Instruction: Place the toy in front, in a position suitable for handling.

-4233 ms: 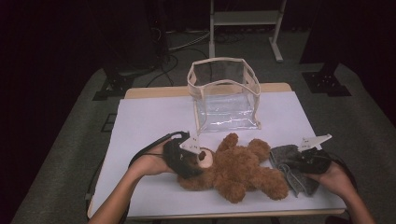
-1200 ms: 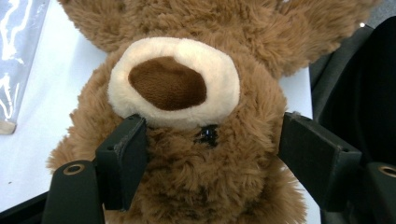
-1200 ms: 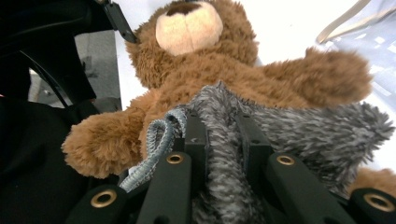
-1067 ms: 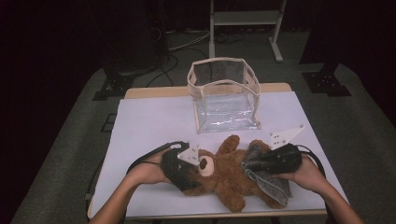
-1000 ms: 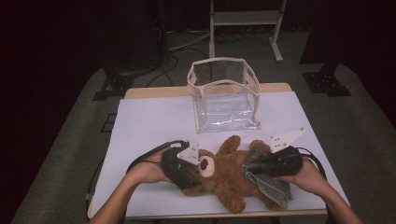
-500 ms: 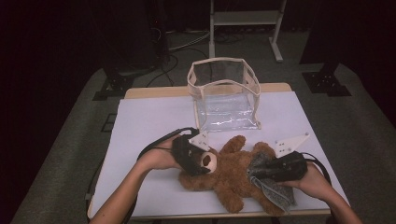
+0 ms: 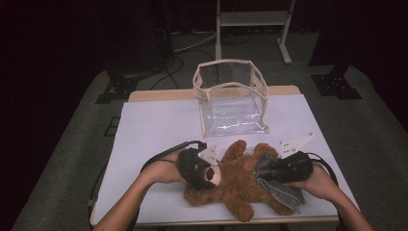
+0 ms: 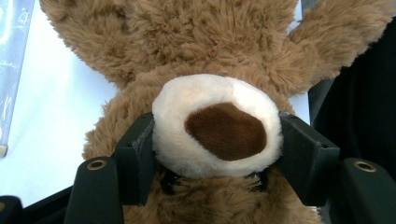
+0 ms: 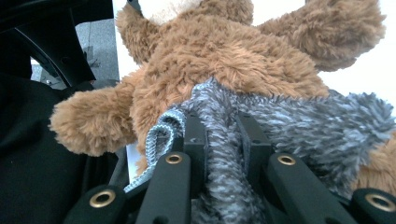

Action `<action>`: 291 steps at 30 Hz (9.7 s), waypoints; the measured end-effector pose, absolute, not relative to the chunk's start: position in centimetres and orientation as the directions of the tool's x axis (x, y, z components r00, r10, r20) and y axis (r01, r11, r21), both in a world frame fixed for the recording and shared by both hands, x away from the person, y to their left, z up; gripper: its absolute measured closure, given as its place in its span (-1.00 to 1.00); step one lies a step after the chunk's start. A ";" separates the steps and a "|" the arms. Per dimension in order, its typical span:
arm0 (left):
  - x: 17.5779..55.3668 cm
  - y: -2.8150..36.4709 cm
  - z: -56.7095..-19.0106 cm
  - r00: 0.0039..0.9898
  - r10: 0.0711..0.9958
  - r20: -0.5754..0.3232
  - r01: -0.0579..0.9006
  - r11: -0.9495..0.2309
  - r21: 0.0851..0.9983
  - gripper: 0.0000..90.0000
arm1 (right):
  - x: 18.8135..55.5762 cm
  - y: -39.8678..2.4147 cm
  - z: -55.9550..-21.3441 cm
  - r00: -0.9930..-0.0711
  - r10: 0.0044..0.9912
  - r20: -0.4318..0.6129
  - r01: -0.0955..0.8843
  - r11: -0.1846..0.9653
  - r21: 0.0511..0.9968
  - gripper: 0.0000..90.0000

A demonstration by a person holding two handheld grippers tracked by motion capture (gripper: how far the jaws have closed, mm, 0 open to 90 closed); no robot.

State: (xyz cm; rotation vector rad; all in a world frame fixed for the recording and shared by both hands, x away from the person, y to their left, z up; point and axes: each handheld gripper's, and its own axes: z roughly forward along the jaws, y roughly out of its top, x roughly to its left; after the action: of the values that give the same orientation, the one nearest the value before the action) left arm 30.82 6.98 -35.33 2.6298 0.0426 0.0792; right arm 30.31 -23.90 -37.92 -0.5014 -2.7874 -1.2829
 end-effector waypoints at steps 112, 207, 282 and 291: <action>30.6 11.1 -35.4 0.976 0.209 0.067 0.150 -0.857 0.494 -0.21 | 27.0 -22.0 -36.9 -0.969 0.247 0.029 0.175 0.592 0.787 0.67; 29.4 9.9 -35.6 0.980 0.163 0.117 0.091 -0.880 0.467 -0.23 | 28.1 -22.6 -37.4 -0.968 0.246 0.048 0.184 0.567 0.803 0.66; 30.4 4.1 -34.9 0.999 -0.002 0.038 -0.020 -0.879 0.477 -0.10 | 29.0 -19.8 -38.1 -0.982 0.183 0.040 0.146 0.614 0.776 0.66; 30.2 3.1 -35.7 0.999 -0.008 0.045 -0.027 -0.902 0.432 -0.04 | 30.1 -20.0 -35.5 -0.980 0.198 -0.005 0.117 0.604 0.789 0.65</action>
State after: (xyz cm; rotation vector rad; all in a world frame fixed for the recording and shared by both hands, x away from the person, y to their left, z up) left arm 30.24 3.12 -35.67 2.6941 -0.0244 0.0581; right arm 30.07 -20.04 -35.48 -0.2850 -2.8948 -1.4127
